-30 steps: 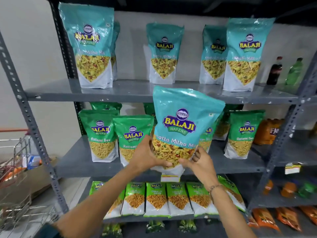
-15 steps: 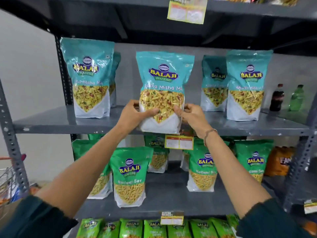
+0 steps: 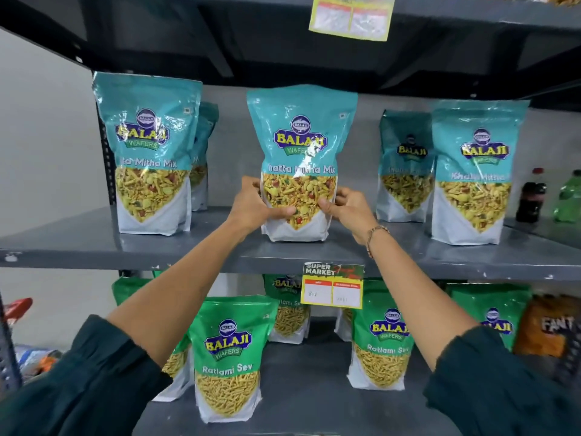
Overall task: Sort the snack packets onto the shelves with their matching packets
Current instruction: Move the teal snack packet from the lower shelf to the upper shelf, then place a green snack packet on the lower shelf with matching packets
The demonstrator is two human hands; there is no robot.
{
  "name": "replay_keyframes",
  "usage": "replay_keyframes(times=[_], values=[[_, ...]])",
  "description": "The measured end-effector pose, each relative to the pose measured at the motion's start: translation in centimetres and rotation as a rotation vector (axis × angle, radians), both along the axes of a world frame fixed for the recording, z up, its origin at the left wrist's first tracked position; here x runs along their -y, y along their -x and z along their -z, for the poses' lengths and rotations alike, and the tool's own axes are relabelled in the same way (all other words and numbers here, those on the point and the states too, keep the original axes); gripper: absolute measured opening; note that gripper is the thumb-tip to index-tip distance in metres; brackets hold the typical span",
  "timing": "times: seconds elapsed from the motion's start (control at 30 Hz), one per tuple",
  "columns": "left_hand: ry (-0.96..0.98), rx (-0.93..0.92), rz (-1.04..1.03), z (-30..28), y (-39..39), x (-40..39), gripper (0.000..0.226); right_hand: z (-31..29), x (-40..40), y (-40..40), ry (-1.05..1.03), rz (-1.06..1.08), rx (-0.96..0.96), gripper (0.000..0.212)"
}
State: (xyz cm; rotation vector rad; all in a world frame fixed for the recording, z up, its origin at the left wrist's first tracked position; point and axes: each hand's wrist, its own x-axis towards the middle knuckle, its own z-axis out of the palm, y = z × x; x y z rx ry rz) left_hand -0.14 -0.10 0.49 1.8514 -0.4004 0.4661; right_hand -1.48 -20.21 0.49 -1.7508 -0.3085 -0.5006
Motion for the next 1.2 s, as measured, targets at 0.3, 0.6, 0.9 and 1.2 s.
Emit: replay_keyframes(times=[0.3, 0.6, 0.9, 1.2], values=[[0.016, -0.079, 0.1, 0.6, -3.0, 0.3, 0.078, 0.3, 1.1, -2.1, 0.059, -0.069, -0.07, 0.041], [-0.184, -0.223, 0.192, 0.7, -3.4, -0.1, 0.07, 0.6, 1.7, -2.9, 0.252, -0.121, -0.198, 0.054], [-0.186, -0.238, 0.19, 1.2, -4.4, 1.2, 0.075, 1.0, 2.8, -2.5, 0.201, -0.078, -0.191, 0.059], [-0.249, 0.005, -0.152, 1.2, 0.9, 0.4, 0.061, 1.8, 1.5, 0.8, 0.335, 0.358, -0.121, 0.071]])
